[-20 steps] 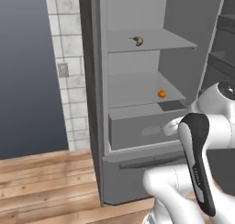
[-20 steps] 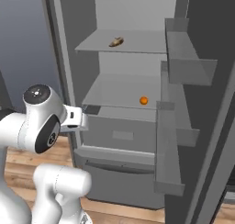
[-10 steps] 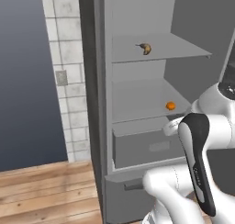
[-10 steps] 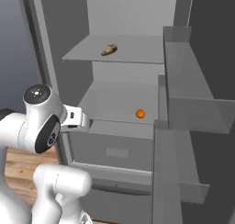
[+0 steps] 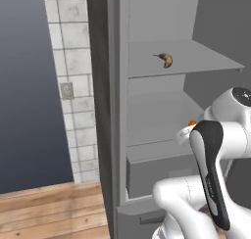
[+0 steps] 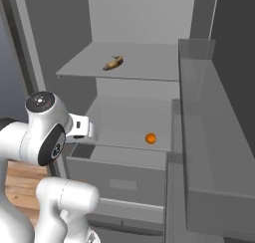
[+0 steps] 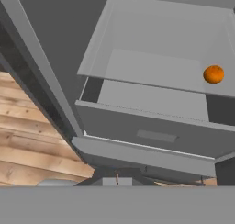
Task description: Retrieve the banana and tangerine from the fridge and place them into the bowl on the dining table.
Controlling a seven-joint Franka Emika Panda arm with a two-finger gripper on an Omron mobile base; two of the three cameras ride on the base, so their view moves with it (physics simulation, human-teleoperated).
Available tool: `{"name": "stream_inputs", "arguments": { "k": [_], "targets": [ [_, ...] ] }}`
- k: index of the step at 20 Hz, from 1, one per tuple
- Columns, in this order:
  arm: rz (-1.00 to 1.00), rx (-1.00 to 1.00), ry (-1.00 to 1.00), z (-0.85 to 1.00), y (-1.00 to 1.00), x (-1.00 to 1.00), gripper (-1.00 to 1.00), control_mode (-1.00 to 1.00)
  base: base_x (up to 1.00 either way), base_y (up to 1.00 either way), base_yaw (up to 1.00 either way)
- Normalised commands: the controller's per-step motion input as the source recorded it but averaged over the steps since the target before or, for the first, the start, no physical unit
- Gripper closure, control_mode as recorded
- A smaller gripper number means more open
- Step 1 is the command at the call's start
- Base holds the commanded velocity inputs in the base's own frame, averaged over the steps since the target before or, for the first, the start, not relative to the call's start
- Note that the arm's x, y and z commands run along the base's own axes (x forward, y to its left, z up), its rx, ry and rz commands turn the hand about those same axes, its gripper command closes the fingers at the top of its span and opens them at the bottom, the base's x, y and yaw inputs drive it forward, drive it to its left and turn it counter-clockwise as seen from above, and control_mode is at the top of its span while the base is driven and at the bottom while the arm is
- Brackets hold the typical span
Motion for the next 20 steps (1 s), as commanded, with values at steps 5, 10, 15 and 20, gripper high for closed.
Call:
{"name": "stream_inputs", "arguments": {
  "k": [5,10,15,20],
  "targets": [
    [0.0,0.0,0.0,0.0,0.0,0.0,1.0,1.0,0.16,-0.06,0.07],
    [0.05,0.0,0.0,0.0,-0.02,0.09,1.0,-1.0,0.0,-0.01,0.01],
    [0.02,0.0,0.0,0.0,0.0,0.24,1.0,-1.0,0.0,0.0,0.0],
    [-0.12,0.0,0.0,0.14,0.0,0.12,1.0,-1.0,0.0,0.0,0.0]
  ]
}}
